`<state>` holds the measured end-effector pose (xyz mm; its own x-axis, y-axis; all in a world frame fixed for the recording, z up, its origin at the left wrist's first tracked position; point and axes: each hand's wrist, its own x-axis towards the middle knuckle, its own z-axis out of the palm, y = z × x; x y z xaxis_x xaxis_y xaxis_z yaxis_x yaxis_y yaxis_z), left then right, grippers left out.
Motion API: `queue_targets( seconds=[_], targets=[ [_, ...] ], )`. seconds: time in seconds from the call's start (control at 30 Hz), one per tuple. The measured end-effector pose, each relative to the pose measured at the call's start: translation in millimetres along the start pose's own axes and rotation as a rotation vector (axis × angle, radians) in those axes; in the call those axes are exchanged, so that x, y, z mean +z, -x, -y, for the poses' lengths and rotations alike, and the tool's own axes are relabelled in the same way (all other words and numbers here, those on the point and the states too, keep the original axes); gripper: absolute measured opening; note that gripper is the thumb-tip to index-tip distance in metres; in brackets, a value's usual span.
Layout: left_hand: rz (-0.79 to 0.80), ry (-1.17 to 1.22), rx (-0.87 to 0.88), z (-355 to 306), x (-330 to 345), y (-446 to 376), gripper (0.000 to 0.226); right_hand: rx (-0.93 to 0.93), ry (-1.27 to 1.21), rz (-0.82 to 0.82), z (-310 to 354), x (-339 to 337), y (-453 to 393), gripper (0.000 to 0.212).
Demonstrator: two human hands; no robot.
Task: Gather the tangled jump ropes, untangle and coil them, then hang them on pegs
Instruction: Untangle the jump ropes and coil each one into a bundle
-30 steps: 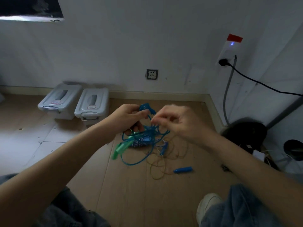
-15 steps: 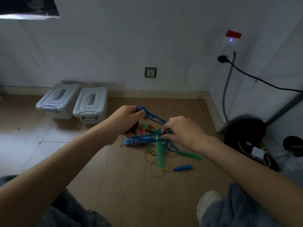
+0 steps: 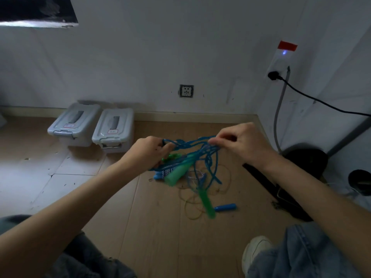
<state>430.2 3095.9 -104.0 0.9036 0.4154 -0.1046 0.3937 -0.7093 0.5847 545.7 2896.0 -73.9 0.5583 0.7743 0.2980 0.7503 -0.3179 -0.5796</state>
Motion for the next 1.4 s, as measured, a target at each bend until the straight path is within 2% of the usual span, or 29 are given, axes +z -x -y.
queue_targets(
  seconds=[0.07, 0.13, 0.2, 0.27, 0.37, 0.4, 0.47, 0.53, 0.57, 0.63, 0.73, 0.9, 1.1, 1.13, 1.2, 1.27, 1.4],
  targets=[
    [0.092, 0.131, -0.009, -6.2, -1.5, 2.1, 0.044, 0.094, -0.089, -0.093, -6.4, -2.6, -1.3, 0.023],
    [0.284, 0.304, -0.047, -13.9, -3.1, 7.5, 0.057, 0.106, 0.010, -0.125, -8.4, 5.2, -1.3, 0.019],
    [0.392, 0.297, -0.021, -16.1, -0.2, 10.6, 0.046, 0.046, 0.092, -0.127, -4.2, 12.6, -0.4, 0.020],
    [0.327, 0.213, -0.006, -13.9, 4.7, 9.4, 0.032, -0.028, 0.053, -0.046, -0.7, 13.5, -1.1, 0.017],
    [0.156, 0.174, 0.014, -8.8, 2.4, 6.1, 0.030, -0.021, -0.119, 0.136, 2.6, 4.9, -1.4, 0.015],
    [0.124, 0.138, 0.054, -9.0, -0.8, 6.0, 0.029, 0.013, -0.234, 0.124, 3.9, 1.7, -0.6, 0.016],
    [0.081, 0.025, 0.170, -12.8, -7.8, 7.5, 0.024, 0.101, -0.483, -0.038, 5.0, -2.5, -1.5, 0.014],
    [0.056, -0.102, 0.274, -18.5, -11.8, 11.2, 0.024, 0.168, -0.485, -0.139, 3.9, 1.2, -5.6, 0.013],
    [0.063, -0.157, 0.312, -20.7, -12.2, 13.1, 0.025, 0.184, -0.386, -0.091, 2.4, 5.3, -7.5, 0.013],
    [0.105, -0.239, 0.373, -22.3, -12.0, 15.8, 0.027, 0.195, -0.281, 0.160, -1.6, 16.2, -9.3, 0.019],
    [0.161, -0.272, 0.455, -22.0, -10.6, 17.6, 0.027, 0.275, -0.387, 0.491, -7.7, 32.7, -7.0, 0.028],
    [0.143, -0.215, 0.485, -20.9, -12.0, 14.3, 0.025, 0.532, -0.698, 0.726, -12.7, 44.2, 1.7, 0.037],
    [0.034, -0.228, 0.428, -9.3, -12.9, 5.1, 0.020, 0.603, -0.995, 0.640, -15.3, 35.3, -0.5, 0.030],
    [0.034, -0.234, 0.418, -6.3, -14.0, 3.9, 0.017, 0.586, -0.956, 0.664, -14.9, 30.4, -0.5, 0.027],
    [0.068, -0.181, 0.404, -1.3, -17.8, 2.9, 0.018, 0.540, -0.631, 0.687, -14.8, 25.8, 2.4, 0.026],
    [0.153, -0.093, 0.338, 1.7, -21.4, 3.7, 0.021, 0.535, -0.365, 0.608, -18.0, 26.8, 4.8, 0.021],
    [0.352, 0.143, 0.088, 7.1, -14.3, 4.3, 0.013, 0.578, -0.525, 0.264, -18.4, 23.4, 1.5, 0.003]
  ],
)
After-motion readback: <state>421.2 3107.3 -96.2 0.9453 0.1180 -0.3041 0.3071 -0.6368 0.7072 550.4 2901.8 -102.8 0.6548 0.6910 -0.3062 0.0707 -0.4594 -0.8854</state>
